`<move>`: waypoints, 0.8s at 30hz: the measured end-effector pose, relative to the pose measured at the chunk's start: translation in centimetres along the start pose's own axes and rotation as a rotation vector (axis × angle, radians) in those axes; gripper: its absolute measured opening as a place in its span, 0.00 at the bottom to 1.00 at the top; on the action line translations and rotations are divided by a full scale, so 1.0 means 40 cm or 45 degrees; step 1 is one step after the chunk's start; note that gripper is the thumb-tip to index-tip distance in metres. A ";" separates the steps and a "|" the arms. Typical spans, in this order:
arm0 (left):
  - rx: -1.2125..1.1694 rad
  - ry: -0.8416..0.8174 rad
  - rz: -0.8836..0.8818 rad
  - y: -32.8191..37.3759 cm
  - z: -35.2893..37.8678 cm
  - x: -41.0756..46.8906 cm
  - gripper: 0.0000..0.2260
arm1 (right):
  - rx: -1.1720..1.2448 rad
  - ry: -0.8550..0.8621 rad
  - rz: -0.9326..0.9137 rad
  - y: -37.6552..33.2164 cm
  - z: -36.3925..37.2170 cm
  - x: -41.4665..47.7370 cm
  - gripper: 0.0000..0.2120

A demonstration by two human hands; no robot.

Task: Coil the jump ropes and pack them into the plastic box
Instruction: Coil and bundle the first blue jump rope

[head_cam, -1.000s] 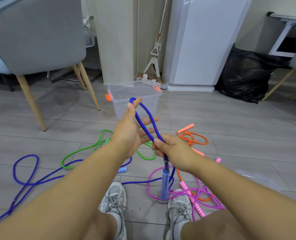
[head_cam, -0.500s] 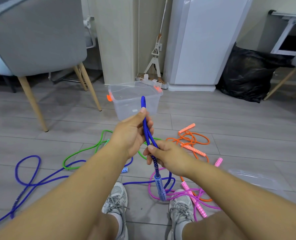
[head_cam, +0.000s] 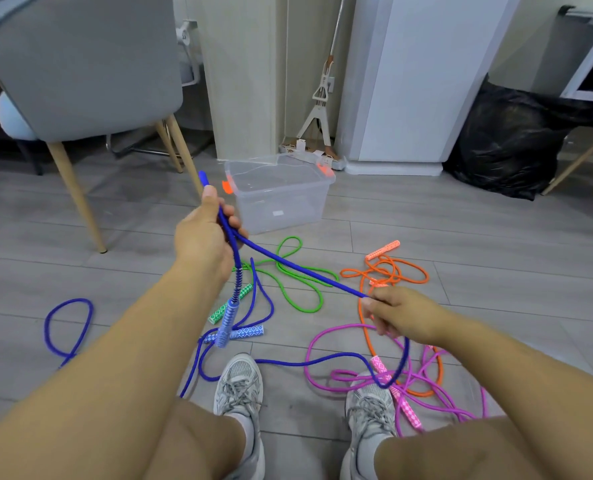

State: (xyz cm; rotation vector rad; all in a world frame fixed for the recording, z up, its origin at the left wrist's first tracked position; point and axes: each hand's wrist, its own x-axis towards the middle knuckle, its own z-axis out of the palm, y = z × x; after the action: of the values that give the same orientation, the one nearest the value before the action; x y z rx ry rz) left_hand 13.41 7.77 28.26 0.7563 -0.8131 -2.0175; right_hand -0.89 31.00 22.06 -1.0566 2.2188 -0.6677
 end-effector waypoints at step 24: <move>0.837 -0.591 -0.164 -0.098 0.017 -0.075 0.04 | 0.353 0.575 -0.295 -0.207 -0.001 0.024 0.08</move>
State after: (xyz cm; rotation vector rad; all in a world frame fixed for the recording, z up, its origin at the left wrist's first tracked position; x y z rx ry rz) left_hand 12.59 12.30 26.37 0.7028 -1.7902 -2.0766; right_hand 2.85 25.59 27.21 -1.1088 2.2895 -1.3897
